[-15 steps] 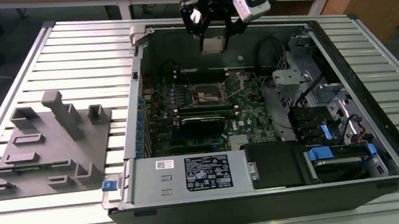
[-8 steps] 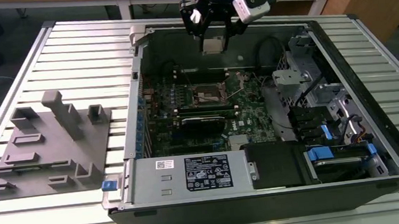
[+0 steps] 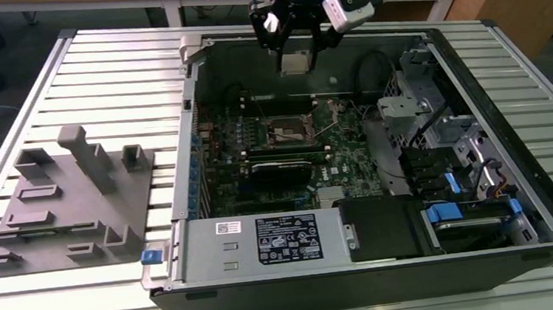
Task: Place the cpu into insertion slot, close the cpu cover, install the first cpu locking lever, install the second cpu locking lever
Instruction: 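Place the cpu into insertion slot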
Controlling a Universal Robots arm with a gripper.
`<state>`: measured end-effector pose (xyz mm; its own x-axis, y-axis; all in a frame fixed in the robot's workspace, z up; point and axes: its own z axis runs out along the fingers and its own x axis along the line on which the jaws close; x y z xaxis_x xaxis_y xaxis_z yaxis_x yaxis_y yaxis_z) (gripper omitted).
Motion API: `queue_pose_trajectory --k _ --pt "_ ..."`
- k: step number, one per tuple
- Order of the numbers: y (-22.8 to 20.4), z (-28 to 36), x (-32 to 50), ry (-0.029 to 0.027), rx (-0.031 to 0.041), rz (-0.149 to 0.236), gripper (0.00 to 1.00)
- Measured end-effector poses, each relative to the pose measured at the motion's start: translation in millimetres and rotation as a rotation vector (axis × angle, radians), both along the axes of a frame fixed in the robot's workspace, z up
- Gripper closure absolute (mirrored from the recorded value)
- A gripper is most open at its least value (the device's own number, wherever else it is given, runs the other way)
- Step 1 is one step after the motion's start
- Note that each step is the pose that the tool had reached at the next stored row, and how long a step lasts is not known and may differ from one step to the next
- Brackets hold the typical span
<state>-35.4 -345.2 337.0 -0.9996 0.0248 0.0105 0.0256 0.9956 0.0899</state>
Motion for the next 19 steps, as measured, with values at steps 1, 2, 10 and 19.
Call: queue_pose_trajectory --k 1,2,10,19 --pt "0.0 -0.7 0.0 0.0000 0.0001 0.000 0.46" --pt "-0.1 -1.7 0.0 0.0001 -0.0002 0.000 0.46" --pt "0.0 -3.8 0.0 0.0001 -0.0004 0.000 0.46" --pt "0.0 -7.0 0.0 -0.0004 -0.0002 0.000 0.46"
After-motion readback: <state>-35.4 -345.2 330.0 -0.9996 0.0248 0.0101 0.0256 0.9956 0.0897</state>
